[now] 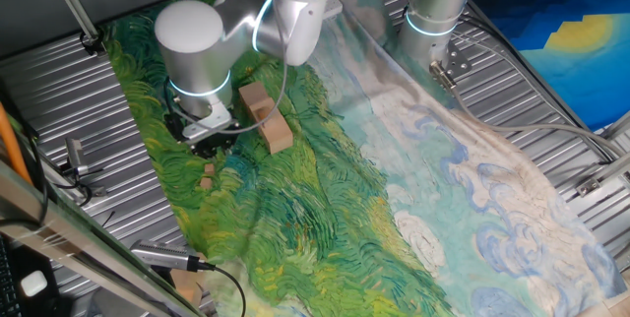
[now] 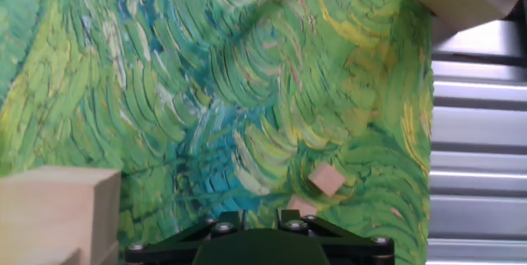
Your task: Stack the blocks into a pyramid shape
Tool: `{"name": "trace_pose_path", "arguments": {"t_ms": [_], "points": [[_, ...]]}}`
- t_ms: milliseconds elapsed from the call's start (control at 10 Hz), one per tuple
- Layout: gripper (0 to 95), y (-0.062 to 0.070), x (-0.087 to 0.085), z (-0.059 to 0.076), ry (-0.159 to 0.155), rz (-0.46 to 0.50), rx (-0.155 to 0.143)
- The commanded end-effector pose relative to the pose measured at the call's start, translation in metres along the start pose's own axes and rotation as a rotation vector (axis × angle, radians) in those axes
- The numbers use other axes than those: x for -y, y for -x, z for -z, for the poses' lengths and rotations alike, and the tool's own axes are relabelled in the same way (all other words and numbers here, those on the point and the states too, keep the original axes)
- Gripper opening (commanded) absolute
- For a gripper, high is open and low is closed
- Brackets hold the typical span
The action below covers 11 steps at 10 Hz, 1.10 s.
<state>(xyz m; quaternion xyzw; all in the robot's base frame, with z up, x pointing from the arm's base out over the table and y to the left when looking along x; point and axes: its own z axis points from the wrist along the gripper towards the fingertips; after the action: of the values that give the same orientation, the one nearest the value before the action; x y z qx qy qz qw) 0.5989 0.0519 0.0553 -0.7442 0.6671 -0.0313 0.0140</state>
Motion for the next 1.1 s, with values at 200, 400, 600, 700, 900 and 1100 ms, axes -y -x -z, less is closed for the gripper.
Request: {"name": "trace_pose_path", "arguments": {"t_ms": [200, 400, 600, 700, 900, 1100], "points": [[19.0, -0.0015, -0.0029, 0.0021, 0.002, -0.03, 0.001], [38.0, -0.0015, -0.0029, 0.0021, 0.043, -0.072, 0.012], [38.0, -0.0015, -0.0029, 0.0021, 0.051, -0.115, 0.015], [38.0, -0.0015, -0.0029, 0.0021, 0.052, -0.14, 0.031], [38.0, -0.0015, -0.0029, 0.0021, 0.05, -0.201, 0.034], [38.0, -0.0015, -0.0029, 0.0021, 0.038, -0.259, 0.028]]}}
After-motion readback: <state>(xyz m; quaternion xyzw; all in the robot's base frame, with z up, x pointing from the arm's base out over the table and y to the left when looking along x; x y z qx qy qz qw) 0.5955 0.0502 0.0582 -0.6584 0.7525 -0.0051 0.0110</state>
